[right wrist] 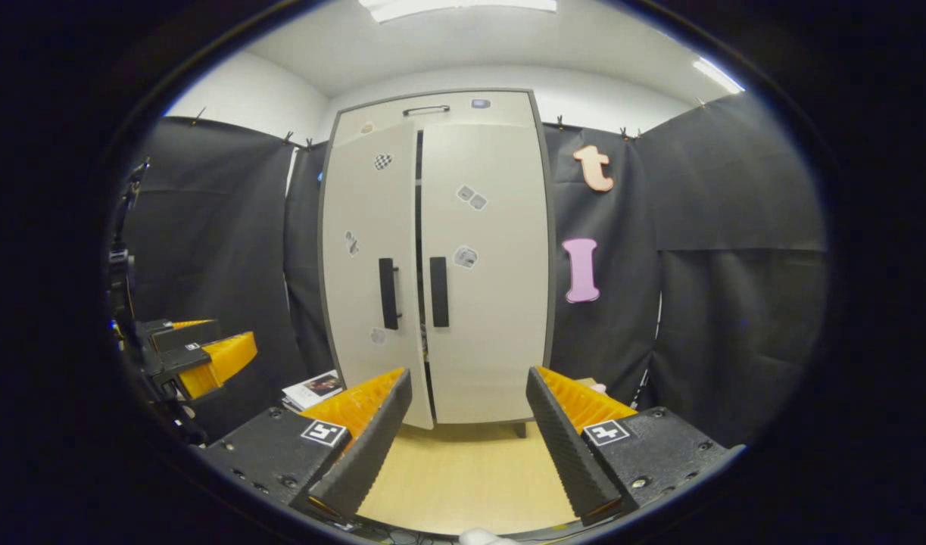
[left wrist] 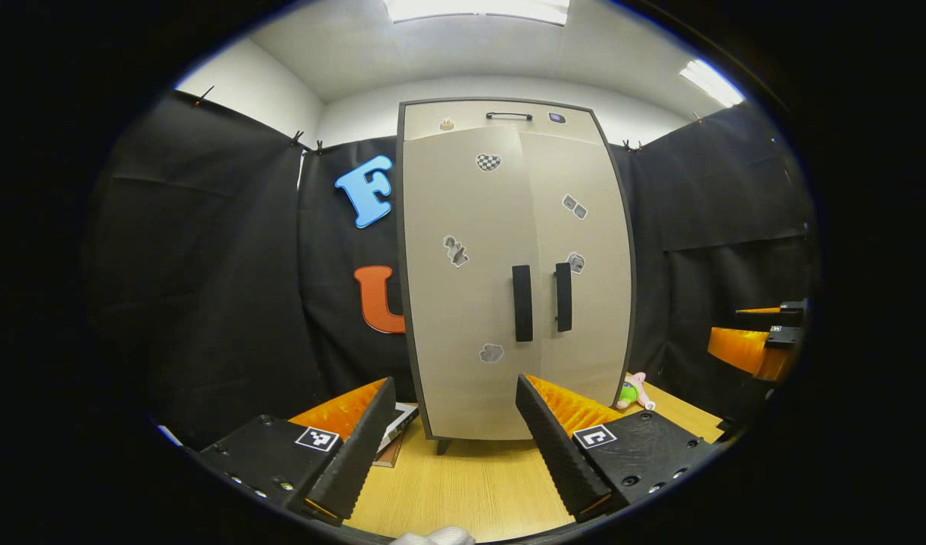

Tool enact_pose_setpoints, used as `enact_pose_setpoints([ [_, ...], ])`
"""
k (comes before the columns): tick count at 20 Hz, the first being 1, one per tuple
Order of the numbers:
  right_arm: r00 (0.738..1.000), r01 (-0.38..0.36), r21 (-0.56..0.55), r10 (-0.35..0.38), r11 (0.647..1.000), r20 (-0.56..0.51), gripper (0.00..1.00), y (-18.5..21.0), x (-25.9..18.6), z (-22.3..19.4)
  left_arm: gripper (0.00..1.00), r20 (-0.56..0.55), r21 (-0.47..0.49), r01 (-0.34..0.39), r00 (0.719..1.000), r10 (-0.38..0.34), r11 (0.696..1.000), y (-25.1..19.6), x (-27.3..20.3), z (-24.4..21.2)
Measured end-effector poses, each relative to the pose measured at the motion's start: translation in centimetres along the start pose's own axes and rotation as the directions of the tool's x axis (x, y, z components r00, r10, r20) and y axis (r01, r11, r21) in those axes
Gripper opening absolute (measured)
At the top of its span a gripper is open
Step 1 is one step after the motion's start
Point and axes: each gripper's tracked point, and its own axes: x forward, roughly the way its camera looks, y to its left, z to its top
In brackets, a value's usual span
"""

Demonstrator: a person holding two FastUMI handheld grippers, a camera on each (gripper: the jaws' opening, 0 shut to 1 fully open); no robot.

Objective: Grab one shoe with the right hand and put it into the shoe cabinet, grab the other shoe with the left hand and put it into the shoe cabinet; then close the right door with the right hand and the left door with the left hand.

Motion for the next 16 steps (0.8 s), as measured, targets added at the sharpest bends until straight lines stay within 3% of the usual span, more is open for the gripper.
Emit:
enact_pose_setpoints([
  [1, 1.000, 0.000, 0.001, 0.000, 1.000, -0.002, 0.98, 0.1, -0.1, 0.0, 0.96, -0.003, 0.000, -0.004, 1.000, 0.004, 1.000, 0.1, -0.1, -0.2],
  [2, 1.000, -0.003, 0.003, 0.003, 1.000, -0.003, 0.99, 0.2, -0.1, -0.1, 1.00, -0.002, 0.000, -0.005, 1.000, 0.005, 1.000, 0.1, -0.1, -0.2],
  [7, 1.000, 0.000, -0.001, 0.000, 1.000, 0.001, 0.99, 0.0, -0.5, -0.1, 1.00, -0.003, 0.001, -0.009, 1.000, 0.009, 1.000, 0.2, -0.5, -0.2],
  [8, 1.000, 0.001, 0.001, -0.001, 1.000, 0.000, 0.99, 0.0, -0.6, -0.1, 0.89, -0.005, 0.001, -0.008, 1.000, 0.008, 1.000, 0.1, -0.6, -0.2],
  [9, 1.000, 0.002, 0.004, -0.002, 1.000, 0.001, 0.99, 0.0, -0.6, -0.2, 0.96, -0.007, 0.002, -0.006, 1.000, 0.006, 1.000, -0.1, -0.7, -0.3],
  [11, 1.000, 0.003, 0.007, -0.003, 1.000, -0.001, 0.99, -0.1, -0.8, -0.2, 1.00, -0.006, 0.009, -0.002, 1.000, 0.002, 1.000, -0.1, -0.7, -0.3],
  [12, 1.000, 0.004, 0.006, -0.004, 1.000, -0.002, 0.99, -0.1, -0.8, -0.2, 0.96, -0.006, 0.011, -0.002, 1.000, 0.002, 1.000, -0.2, -0.7, -0.2],
  [13, 1.000, 0.004, 0.004, -0.004, 1.000, 0.000, 0.99, -0.2, -0.9, -0.2, 1.00, -0.006, 0.010, 0.001, 1.000, -0.001, 1.000, -0.3, -0.8, -0.2],
  [16, 1.000, 0.004, 0.003, -0.004, 1.000, 0.001, 0.99, -0.1, -1.1, -0.1, 0.96, -0.004, 0.009, 0.004, 1.000, -0.004, 1.000, -0.5, -0.9, -0.2],
])
